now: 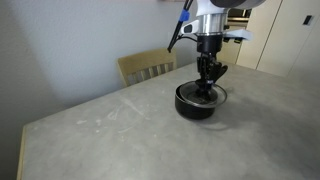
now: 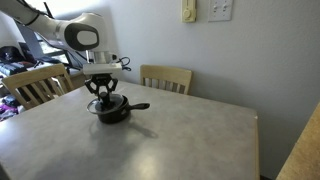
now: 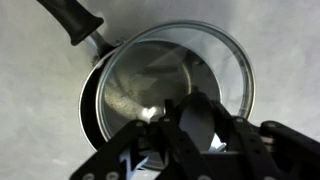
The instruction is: Cover the pot
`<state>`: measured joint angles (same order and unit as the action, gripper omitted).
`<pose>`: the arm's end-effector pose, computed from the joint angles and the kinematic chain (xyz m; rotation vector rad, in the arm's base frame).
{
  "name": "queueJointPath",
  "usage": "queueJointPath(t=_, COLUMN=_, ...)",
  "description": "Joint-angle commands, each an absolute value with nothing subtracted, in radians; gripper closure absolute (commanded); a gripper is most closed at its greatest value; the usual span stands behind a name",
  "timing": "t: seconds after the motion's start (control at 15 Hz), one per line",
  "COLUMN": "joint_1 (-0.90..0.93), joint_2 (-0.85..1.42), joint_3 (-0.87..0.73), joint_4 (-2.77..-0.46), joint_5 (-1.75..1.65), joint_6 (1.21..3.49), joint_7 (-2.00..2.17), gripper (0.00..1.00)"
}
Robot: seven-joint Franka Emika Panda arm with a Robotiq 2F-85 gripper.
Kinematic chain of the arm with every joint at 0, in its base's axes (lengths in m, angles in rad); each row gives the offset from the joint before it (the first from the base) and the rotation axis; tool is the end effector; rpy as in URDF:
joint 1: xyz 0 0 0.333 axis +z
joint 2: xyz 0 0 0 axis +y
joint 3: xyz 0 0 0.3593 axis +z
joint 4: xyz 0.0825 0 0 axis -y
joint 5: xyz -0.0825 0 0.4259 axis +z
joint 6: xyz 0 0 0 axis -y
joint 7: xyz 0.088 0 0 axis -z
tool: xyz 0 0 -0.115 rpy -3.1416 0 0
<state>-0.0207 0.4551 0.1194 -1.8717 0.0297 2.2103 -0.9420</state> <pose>0.6698 0.0630 0.2649 -2.6446 -1.4664 0.1101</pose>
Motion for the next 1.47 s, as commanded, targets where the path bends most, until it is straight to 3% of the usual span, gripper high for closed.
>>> queueJointPath(t=0.0, joint_1=-0.023, joint_2=0.464, joint_3=0.121, joint_4=-1.841, joint_5=0.011, joint_6=2.178, joint_7=-0.939, gripper=0.86)
queueJointPath(t=0.67, joint_1=-0.023, joint_2=0.465, joint_3=0.121, joint_4=-1.841, joint_5=0.008, joint_6=2.184, joint_7=-0.945, gripper=0.86)
queueJointPath(t=0.73, joint_1=-0.026, joint_2=0.456, joint_3=0.126, joint_4=-1.869, joint_5=0.026, joint_6=2.208, joint_7=-0.939, gripper=0.61)
queueJointPath(t=1.4, joint_1=-0.026, joint_2=0.456, joint_3=0.126, joint_4=-1.868, joint_5=0.024, joint_6=2.208, joint_7=-0.939, gripper=0.61)
